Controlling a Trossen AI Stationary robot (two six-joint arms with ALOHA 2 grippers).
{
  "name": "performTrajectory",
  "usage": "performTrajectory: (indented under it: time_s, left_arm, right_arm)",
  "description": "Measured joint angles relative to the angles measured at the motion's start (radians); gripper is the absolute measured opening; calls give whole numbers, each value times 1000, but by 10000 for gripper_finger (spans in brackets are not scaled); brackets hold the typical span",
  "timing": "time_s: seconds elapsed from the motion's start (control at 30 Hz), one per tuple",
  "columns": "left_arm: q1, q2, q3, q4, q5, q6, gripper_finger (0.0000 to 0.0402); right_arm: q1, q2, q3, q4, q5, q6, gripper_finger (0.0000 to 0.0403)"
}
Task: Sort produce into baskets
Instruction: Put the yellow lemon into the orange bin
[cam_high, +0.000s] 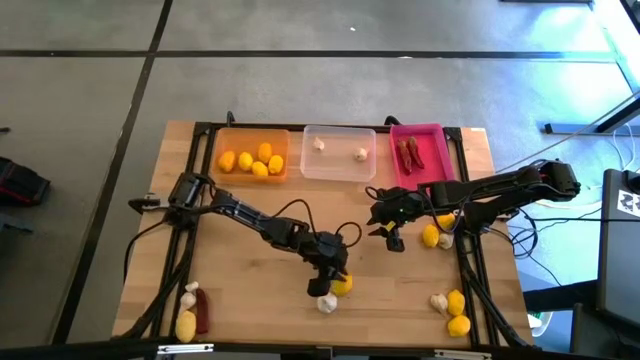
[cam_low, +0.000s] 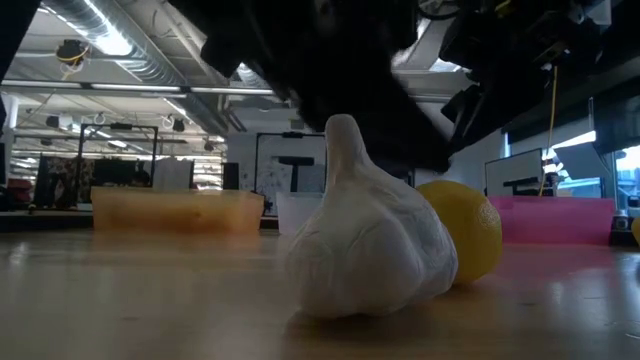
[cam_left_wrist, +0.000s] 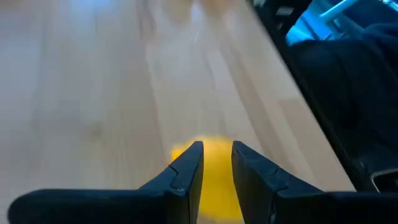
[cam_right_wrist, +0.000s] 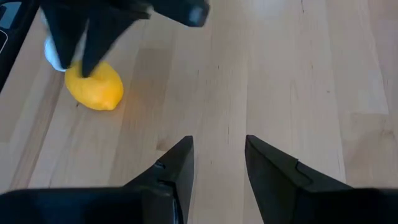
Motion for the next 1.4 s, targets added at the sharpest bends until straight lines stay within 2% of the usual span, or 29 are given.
performTrajectory:
  time_s: [0.07,0.2,0.5,0.6,0.77,0.87,1.03,1.17,1.4]
  left_arm:
    - [-8,0,0,39,0,54,73]
    - [-8,25,0,24,30,59,60]
    - [29,17,4,-116,39,78,34]
    - [29,-4,3,-185,-11,78,29]
    - [28,-80,-5,-433,-216,76,23]
    - [30,-152,1,-508,-293,43,24]
    - [25,-216,-1,-471,-295,14,31]
    - [26,-222,0,-458,-296,-2,38]
    - [26,-208,-1,-457,-296,-22,51]
  right_arm:
    - [0,0,0,0,0,0,138]
    - [0,0,0,0,0,1,138]
    - [0,0,0,-23,1,2,138]
    - [0,0,0,-38,1,2,138]
    - [0,0,0,-44,18,2,138]
    - [0,0,0,-44,45,3,138]
    - [0,0,0,-56,48,3,138]
    - [11,-10,0,-172,-4,35,138]
    - [146,-57,0,-393,51,194,138]
